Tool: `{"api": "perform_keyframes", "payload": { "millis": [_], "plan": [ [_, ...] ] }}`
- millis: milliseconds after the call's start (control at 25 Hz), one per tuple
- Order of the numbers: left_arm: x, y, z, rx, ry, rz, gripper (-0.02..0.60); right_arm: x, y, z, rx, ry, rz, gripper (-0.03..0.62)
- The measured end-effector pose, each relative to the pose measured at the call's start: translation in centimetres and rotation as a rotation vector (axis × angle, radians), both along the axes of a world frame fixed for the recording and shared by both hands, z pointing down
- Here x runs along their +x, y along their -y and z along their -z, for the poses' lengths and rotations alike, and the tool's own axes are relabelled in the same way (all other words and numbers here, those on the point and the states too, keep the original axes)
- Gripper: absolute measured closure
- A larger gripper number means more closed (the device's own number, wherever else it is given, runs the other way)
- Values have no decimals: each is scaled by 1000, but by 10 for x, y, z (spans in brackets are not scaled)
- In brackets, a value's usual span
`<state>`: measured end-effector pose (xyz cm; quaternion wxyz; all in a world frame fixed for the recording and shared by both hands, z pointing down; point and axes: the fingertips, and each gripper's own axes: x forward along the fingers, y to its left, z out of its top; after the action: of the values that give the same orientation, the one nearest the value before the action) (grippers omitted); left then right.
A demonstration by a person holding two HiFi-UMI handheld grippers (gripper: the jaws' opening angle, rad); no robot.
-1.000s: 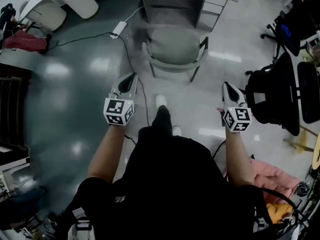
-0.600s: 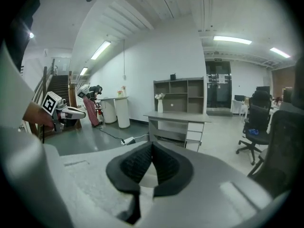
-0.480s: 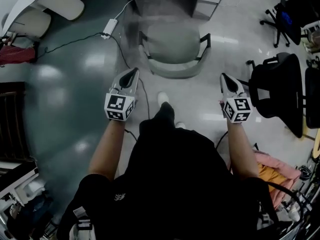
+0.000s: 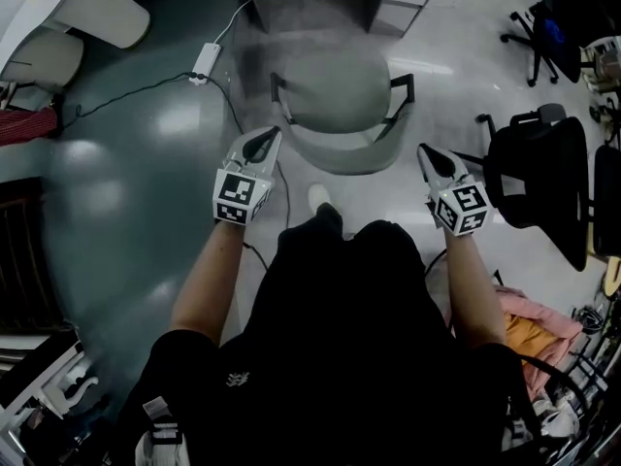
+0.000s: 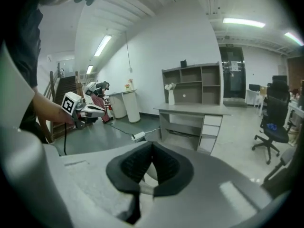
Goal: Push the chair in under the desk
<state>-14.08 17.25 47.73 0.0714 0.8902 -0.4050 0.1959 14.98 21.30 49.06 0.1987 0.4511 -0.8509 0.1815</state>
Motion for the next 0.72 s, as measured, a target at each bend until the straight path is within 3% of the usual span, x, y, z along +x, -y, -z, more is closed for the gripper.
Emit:
{"api": "perform_keyframes", "payload": {
  "millis": [160, 440, 560, 640, 720],
  "plan": [
    [13, 12, -16, -21, 7, -68, 558, -21, -6, -20, -67, -41, 129, 592],
    [46, -10, -52, -103, 34, -185, 512, -36, -24, -66, -135, -80, 321, 554],
    [54, -22, -74, -131, 79, -248, 439, -42, -26, -92, -161, -105, 396, 474],
    [59, -28, -92, -143, 137, -279, 337, -47, -30, -113, -190, -140, 459, 421],
    [65, -35, -109, -162, 180, -318, 293, -53, -36, -130, -203, -192, 528, 372]
  ]
}}
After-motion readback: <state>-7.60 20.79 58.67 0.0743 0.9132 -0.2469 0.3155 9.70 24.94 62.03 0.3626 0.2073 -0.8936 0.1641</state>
